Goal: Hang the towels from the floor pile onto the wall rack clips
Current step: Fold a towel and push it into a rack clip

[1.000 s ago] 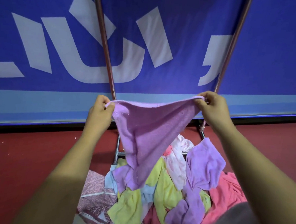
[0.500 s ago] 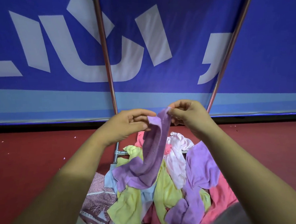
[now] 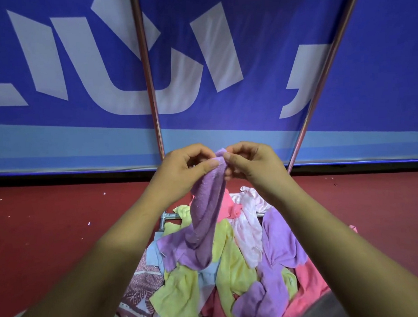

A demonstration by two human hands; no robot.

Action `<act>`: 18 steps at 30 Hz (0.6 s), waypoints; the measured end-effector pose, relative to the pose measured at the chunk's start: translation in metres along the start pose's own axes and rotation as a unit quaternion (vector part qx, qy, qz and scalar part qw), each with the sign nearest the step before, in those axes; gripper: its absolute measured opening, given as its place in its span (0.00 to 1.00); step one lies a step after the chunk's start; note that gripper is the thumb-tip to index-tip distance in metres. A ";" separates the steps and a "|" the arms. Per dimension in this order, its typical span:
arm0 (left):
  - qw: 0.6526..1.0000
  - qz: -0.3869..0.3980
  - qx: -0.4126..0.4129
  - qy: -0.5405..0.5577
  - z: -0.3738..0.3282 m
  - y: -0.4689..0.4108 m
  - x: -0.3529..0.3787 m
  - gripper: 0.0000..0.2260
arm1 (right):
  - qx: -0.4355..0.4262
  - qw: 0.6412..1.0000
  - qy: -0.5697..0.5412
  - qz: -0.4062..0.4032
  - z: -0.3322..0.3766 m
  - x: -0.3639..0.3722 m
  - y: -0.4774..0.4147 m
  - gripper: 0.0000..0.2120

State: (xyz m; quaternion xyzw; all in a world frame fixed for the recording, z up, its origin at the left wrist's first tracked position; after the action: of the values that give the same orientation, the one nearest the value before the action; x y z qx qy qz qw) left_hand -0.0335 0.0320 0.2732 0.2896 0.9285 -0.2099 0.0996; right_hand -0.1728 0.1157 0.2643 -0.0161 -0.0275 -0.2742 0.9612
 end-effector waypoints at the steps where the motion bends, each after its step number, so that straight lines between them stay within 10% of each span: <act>1: 1.000 -0.017 -0.009 0.023 0.001 -0.001 0.000 0.06 | -0.007 1.000 -0.002 0.003 0.003 0.002 0.001 0.03; 15: 0.996 -0.059 -0.029 0.056 0.004 -0.002 -0.001 0.05 | -0.083 0.994 0.064 0.037 0.006 0.008 0.002 0.05; 18: 0.997 0.018 -0.011 -0.080 0.010 -0.004 -0.003 0.13 | -0.095 0.992 0.074 0.023 0.009 0.002 -0.002 0.03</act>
State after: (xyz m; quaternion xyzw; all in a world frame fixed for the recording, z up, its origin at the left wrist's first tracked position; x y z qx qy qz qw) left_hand -0.0328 0.0229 0.2665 0.2871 0.9145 -0.2208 0.1802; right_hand -0.1727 0.1137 0.2738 -0.0878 0.0706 -0.2541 0.9606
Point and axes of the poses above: each hand's wrist, its own y-axis away from the middle knuckle, its own x-axis out of the palm, z = x × y, the point moved 6 cm from there along -y, towards the middle knuckle, and after that the axes turned 10 degrees about -z, right-handed, at the moved point
